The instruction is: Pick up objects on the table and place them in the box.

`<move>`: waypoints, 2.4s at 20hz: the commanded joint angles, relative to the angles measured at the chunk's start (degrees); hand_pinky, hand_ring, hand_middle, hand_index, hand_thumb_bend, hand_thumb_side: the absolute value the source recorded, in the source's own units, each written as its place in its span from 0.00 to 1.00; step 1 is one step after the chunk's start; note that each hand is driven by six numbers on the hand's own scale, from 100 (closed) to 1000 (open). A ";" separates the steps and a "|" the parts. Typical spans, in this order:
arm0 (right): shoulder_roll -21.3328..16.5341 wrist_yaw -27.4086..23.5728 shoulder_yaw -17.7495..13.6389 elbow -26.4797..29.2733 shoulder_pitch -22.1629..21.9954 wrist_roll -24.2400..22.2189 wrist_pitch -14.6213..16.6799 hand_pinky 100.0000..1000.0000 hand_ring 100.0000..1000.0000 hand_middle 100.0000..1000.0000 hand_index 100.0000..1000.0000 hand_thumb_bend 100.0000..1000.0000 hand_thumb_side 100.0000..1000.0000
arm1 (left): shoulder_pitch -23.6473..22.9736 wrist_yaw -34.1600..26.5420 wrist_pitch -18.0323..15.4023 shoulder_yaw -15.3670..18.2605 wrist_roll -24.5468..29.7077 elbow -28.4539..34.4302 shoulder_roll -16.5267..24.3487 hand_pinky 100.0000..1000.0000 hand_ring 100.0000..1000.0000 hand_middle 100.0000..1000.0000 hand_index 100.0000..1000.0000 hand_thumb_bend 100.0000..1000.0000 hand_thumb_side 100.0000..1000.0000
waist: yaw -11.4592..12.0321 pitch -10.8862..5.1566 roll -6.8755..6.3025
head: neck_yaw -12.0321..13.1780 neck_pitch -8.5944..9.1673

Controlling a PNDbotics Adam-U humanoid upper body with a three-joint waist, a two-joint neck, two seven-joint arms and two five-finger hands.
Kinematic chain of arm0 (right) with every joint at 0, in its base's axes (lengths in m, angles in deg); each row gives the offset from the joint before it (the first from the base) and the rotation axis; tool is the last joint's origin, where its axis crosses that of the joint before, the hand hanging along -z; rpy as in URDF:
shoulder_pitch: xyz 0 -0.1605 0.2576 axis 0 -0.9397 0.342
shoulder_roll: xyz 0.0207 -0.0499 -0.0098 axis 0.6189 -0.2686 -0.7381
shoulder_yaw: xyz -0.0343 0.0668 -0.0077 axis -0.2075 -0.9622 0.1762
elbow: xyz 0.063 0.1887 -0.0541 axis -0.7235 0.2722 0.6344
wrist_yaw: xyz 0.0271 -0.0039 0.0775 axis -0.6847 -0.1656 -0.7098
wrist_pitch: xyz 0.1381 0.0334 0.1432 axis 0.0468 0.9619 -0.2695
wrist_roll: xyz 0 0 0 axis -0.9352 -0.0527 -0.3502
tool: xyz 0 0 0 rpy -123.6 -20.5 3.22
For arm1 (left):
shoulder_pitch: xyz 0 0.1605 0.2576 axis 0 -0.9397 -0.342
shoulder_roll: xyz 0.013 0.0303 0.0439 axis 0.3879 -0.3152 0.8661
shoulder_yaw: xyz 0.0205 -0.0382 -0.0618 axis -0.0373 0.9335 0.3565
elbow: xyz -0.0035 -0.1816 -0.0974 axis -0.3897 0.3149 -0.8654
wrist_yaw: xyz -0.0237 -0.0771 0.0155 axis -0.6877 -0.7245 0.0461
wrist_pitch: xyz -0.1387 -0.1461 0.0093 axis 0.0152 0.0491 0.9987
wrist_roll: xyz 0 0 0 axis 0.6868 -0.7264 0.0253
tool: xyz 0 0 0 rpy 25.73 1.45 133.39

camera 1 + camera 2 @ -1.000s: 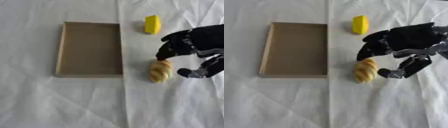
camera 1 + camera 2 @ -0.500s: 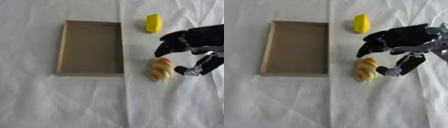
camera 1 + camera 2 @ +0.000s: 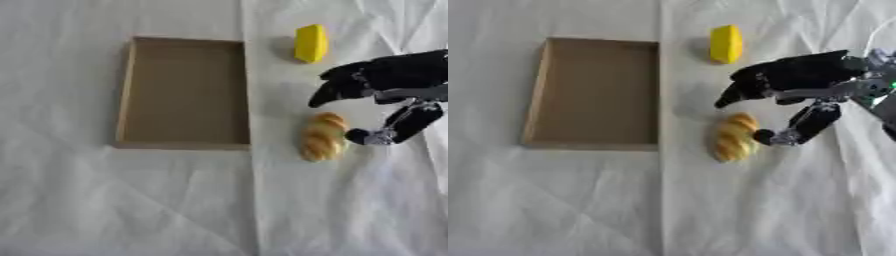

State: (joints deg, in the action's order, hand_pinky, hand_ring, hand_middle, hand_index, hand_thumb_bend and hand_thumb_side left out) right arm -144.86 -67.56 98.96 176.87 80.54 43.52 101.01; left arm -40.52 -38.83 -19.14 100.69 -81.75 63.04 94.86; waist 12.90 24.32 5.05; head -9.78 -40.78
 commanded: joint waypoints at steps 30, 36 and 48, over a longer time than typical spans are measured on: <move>-0.51 -14.06 -3.12 0.43 0.79 -2.50 0.32 0.89 0.60 0.39 0.59 0.00 0.00 | 0.55 -0.03 0.86 0.60 0.98 0.92 0.56 0.86 0.97 0.79 0.85 0.00 0.61 | 0.08 -0.91 -0.06 | 0.08 -1.88; -1.45 -18.90 -6.33 5.89 1.37 -0.59 -1.36 0.88 0.59 0.39 0.59 0.00 0.00 | 0.67 -0.06 0.61 0.62 0.79 0.92 0.90 0.86 0.97 0.79 0.85 0.00 0.61 | -0.07 -1.03 -0.02 | 0.19 -1.26; 10.46 -17.94 -2.74 -0.16 22.63 -2.39 -6.06 0.85 0.56 0.39 0.57 0.00 0.00 | 5.94 -1.66 -5.21 -2.88 1.60 0.92 1.67 0.86 0.93 0.78 0.85 0.00 0.49 | 2.59 -0.96 -0.23 | -5.32 1.66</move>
State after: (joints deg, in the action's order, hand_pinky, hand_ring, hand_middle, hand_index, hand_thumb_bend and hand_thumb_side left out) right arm -135.33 -86.54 96.14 178.27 101.93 41.52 95.21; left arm -35.43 -39.95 -23.34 98.19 -80.37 63.04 94.64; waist 15.62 24.73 5.21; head -14.23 -40.06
